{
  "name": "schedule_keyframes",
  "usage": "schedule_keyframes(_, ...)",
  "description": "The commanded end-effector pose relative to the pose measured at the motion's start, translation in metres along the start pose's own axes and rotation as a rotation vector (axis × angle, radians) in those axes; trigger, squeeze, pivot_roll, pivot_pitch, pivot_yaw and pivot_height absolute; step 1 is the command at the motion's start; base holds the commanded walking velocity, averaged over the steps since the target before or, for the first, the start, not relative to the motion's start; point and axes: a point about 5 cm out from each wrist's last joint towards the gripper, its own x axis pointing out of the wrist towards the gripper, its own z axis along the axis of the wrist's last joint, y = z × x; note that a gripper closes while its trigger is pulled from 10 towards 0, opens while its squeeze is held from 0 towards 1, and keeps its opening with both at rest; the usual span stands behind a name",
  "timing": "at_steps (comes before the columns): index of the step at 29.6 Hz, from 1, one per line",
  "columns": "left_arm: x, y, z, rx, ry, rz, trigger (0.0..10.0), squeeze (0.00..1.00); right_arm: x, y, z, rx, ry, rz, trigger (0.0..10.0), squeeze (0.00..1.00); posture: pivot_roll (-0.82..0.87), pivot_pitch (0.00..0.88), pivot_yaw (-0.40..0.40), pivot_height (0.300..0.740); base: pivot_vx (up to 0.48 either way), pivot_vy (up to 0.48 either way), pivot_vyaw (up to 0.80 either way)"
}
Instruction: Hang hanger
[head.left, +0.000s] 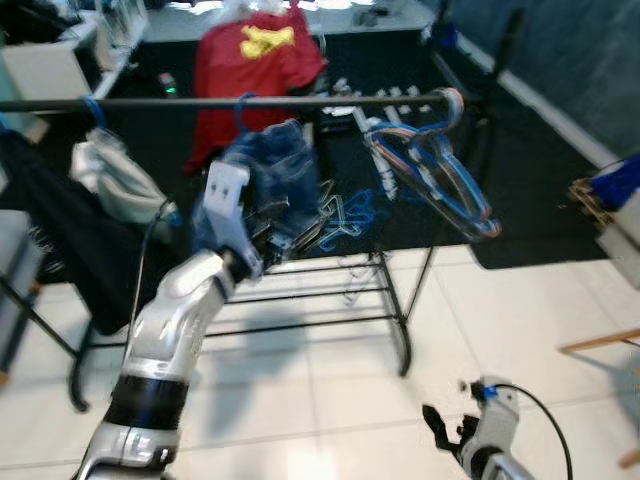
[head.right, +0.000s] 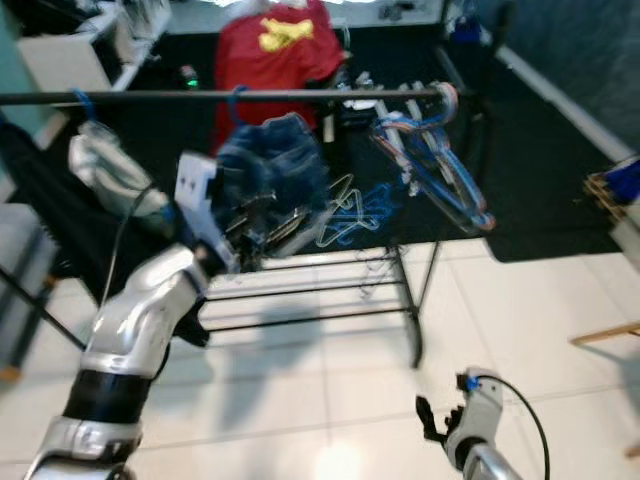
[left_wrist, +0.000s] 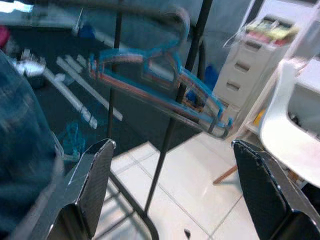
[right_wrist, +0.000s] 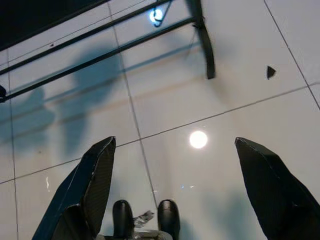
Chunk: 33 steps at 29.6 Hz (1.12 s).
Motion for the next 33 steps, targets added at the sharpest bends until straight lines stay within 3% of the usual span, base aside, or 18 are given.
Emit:
schedule_keyframes(1,-0.003,0.007,-0.008,-0.002,0.023,0.056,10.0,0.0,-0.003,0.0,-0.011,0.018,0.028,-0.007,10.0,0.0,-0.05,0.132,-0.005,0.74,0.0,0.0,0.0)
schedule_keyframes(9,-0.01,0.027,-0.005,0.085,0.011,0.202,10.0,0.0,-0.003,0.001,-0.01,0.01,0.022,0.005,10.0,0.0,-0.05,0.125,-0.008,0.74,0.397,0.0,0.0)
schedule_keyframes(12,-0.021,0.049,0.005,0.175,-0.009,0.315,10.0,0.0,-0.004,0.003,-0.009,-0.006,-0.003,0.034,10.0,0.0,-0.05,0.116,-0.007,0.74,0.48,0.0,0.14)
schedule_keyframes(17,-0.029,0.06,0.015,0.259,-0.02,0.355,10.0,0.0,-0.001,0.007,-0.007,-0.031,0.003,0.051,10.0,0.0,-0.04,0.11,-0.01,0.74,0.48,0.0,0.64)
schedule_keyframes(23,-0.03,0.064,0.024,0.291,-0.046,0.374,10.0,0.0,0.0,0.009,-0.006,-0.024,0.005,0.045,10.0,0.0,-0.05,0.109,-0.01,0.74,0.48,0.0,0.34)
schedule_keyframes(27,-0.03,0.066,0.038,0.375,-0.08,0.388,10.0,0.0,0.0,0.009,-0.006,-0.018,0.004,0.043,10.0,0.0,-0.05,0.115,-0.007,0.74,0.472,0.0,0.0)
schedule_keyframes(29,-0.031,0.064,0.042,0.376,-0.09,0.358,10.0,0.0,-0.001,0.008,-0.007,-0.018,0.005,0.041,10.0,0.0,-0.05,0.118,-0.008,0.74,0.257,0.0,0.0)
schedule_keyframes(33,-0.031,0.06,0.035,0.384,-0.035,0.307,10.0,0.0,-0.001,0.008,-0.007,-0.018,0.007,0.04,10.0,0.0,-0.05,0.123,-0.008,0.74,0.06,0.0,0.0)
